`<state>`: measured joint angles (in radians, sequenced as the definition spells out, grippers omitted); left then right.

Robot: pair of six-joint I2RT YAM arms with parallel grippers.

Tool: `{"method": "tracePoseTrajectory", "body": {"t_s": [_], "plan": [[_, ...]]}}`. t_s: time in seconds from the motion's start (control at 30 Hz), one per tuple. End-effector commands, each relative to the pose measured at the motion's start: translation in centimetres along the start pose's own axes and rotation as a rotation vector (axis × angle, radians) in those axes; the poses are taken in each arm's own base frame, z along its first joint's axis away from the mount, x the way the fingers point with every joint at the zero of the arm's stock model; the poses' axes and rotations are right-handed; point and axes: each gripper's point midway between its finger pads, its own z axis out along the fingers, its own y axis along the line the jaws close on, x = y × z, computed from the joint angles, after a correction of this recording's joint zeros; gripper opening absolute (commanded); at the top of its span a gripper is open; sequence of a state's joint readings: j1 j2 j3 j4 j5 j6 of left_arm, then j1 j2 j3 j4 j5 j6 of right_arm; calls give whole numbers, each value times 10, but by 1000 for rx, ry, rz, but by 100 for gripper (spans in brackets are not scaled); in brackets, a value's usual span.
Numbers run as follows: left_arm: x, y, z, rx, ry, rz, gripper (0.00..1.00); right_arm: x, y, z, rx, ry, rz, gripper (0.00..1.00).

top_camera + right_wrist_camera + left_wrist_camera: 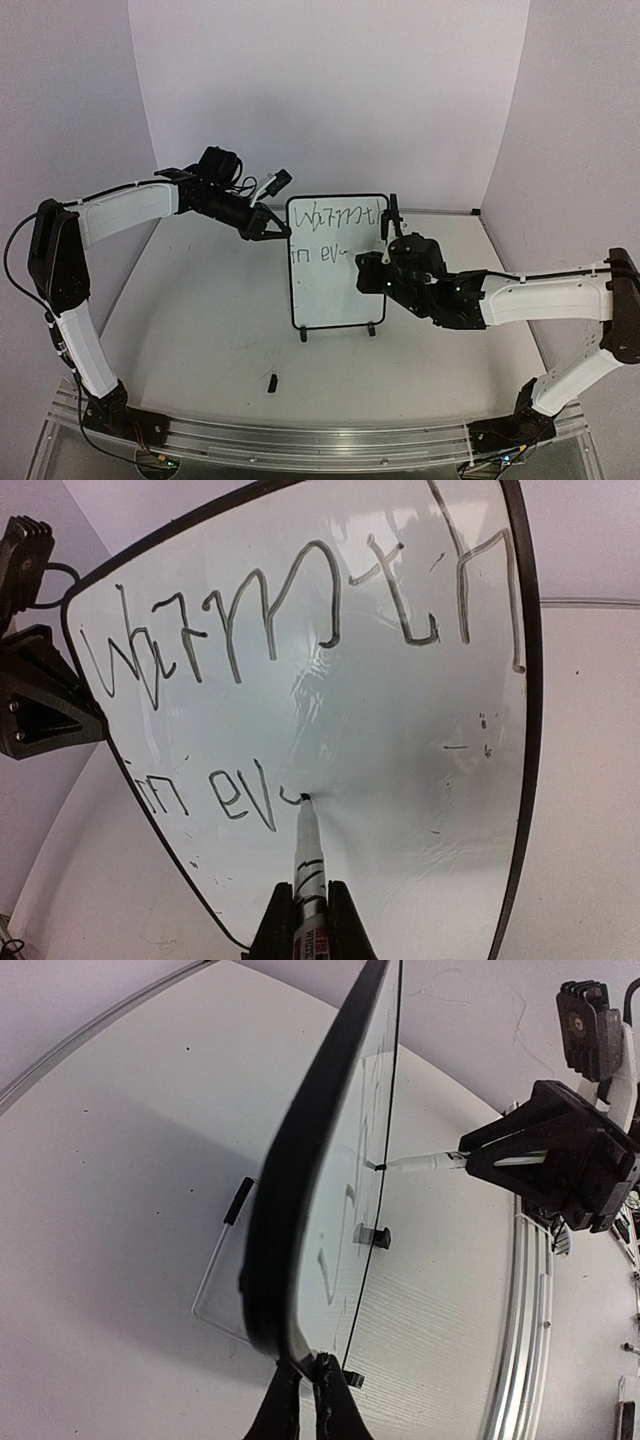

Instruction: Write a sentence on the whiteboard

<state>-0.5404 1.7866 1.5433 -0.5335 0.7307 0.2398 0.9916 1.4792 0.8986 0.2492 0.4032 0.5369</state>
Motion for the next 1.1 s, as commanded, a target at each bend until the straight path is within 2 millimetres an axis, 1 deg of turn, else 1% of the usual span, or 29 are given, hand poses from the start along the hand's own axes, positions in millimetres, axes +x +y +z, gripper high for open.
{"method": "tracePoseTrajectory", "body": {"t_s": [0.0,0.1,0.27,0.73,0.93,1.07], "plan": [[9,-1,-5,-37,38,45,0,-35,9,-6,-7,-78,18,0],[8,-1,-6,-37,37,46,0,-35,13,-4,-24,-79,21,0],[8,-2,-6,-37,37,47,0,-28,15,1,-29,-61,17,0],[8,-1,-6,-37,36,46,0,5,4,6,-16,21,50,0],[7,-2,-6,-38,34,48,0,16,1,8,-12,52,62,0],[7,-2,-6,-38,34,49,0,19,-1,8,-9,60,67,0]]}}
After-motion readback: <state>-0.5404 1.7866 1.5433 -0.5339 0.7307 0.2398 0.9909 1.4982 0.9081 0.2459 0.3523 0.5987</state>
